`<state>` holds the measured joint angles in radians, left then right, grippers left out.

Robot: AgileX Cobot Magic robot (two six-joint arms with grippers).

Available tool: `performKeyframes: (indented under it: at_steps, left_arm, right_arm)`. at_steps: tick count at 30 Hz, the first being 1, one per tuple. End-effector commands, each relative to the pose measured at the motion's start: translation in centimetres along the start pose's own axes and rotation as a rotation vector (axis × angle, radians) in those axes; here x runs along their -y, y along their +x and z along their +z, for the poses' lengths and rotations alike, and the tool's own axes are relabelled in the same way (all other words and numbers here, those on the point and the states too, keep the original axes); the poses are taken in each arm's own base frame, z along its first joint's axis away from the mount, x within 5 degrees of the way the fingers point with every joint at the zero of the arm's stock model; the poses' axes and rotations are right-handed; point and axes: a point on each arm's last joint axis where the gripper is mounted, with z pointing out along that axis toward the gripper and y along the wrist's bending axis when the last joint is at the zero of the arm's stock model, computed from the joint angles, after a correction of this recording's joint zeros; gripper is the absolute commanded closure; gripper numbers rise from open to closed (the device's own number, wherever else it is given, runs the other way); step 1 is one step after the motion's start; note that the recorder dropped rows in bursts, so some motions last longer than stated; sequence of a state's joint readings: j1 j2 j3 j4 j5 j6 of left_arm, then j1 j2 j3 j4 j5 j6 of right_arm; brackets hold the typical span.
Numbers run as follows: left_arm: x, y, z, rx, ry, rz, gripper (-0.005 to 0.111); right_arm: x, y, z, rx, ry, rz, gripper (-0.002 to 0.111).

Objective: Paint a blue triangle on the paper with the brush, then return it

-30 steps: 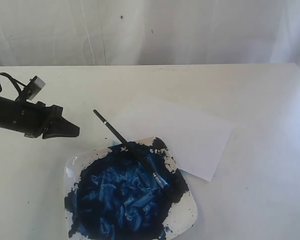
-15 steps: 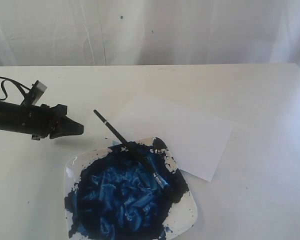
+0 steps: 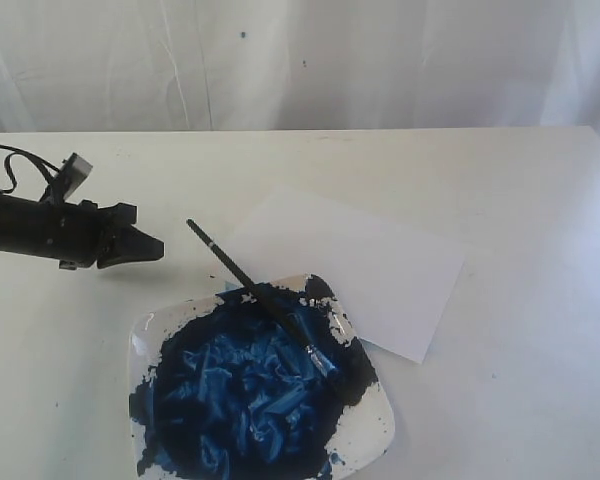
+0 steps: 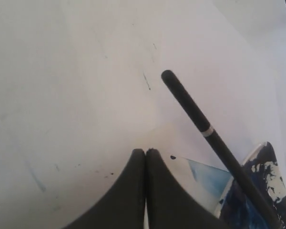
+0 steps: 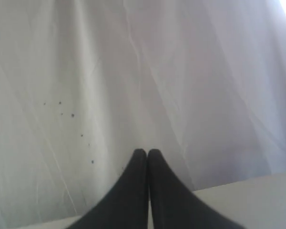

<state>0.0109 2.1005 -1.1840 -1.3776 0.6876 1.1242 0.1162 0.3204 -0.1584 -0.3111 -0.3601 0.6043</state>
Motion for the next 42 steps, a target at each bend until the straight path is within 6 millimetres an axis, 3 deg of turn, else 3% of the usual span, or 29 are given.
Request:
performKeyframes:
  at_steps: [1, 5, 10, 14, 20, 26, 35, 38, 42]
  left_arm:
    - [-0.6, 0.3, 0.6, -0.004, 0.011, -0.022, 0.107]
    - [-0.8, 0.4, 0.8, -0.001, 0.015, -0.028, 0.107]
    - [-0.4, 0.1, 0.7, 0.026, 0.057, -0.012, 0.107]
    - [-0.2, 0.0, 0.7, 0.040, 0.080, -0.024, 0.107]
    - [-0.2, -0.1, 0.7, 0.046, 0.082, -0.029, 0.107]
    - [-0.1, -0.1, 0.7, 0.045, 0.089, -0.029, 0.107]
    - [-0.1, -0.1, 0.7, 0.046, 0.085, -0.029, 0.107]
    - [-0.2, -0.1, 0.7, 0.046, 0.082, -0.029, 0.107]
    - [-0.2, -0.1, 0.7, 0.046, 0.082, -0.029, 0.107]
  right_arm:
    - [-1.6, -1.5, 4.3, -0.111, -0.142, -0.146, 0.108]
    - [-2.0, -0.7, 8.9, -0.309, -0.247, -0.213, 0.108]
    - [-1.7, 2.2, 13.9, -0.530, -0.349, -0.142, 0.108]
    - [-1.6, 4.4, 16.7, -0.609, -0.448, -0.114, 0.108]
    - [-2.5, 7.3, 19.5, -0.722, -0.493, -0.163, 0.108]
    - [-6.1, 10.2, 22.4, -0.785, -0.489, -0.300, 0.108]
    - [-9.5, 14.7, 26.5, -0.843, -0.507, -0.219, 0.107]
    - [-10.6, 16.2, 27.4, -0.862, -0.524, -0.191, 0.099]
    - [-12.6, 18.4, 28.6, -0.868, -0.565, -0.194, 0.076]
